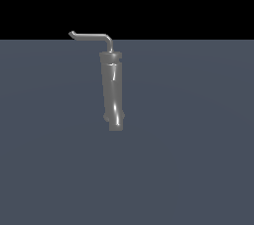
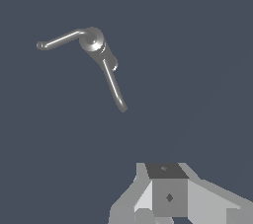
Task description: Turn on the faucet by rotating a designated handle.
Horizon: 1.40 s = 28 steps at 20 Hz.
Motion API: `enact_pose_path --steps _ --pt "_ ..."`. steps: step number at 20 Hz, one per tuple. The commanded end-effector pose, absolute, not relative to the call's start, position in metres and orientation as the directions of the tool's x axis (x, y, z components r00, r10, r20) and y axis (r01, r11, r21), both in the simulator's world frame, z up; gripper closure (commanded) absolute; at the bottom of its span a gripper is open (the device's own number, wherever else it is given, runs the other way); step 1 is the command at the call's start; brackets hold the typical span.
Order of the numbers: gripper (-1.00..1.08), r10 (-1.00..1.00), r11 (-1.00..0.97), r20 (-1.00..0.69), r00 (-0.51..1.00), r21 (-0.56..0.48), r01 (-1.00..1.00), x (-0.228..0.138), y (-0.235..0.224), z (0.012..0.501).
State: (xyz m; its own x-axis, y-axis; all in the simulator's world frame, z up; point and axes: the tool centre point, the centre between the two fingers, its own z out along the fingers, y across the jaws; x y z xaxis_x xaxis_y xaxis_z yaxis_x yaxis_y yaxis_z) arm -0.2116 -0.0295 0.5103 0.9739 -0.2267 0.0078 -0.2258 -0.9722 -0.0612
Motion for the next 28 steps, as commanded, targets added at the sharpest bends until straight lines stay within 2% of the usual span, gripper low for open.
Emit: enact_pose_path --steps 1,14,28 --pt "1.08 -0.270 -0.961 0.000 0.963 -0.070 -0.269 -0.199 -0.026 0.507" --pt "1.08 -0.521 -0.848 -0.052 0.852 -0.087 -0.523 -0.124 0.003 0.475" --pt "1.08 -0.754 -0.649 -0.086 0.651 -0.054 -0.759 -0.052 0.046 0.425"
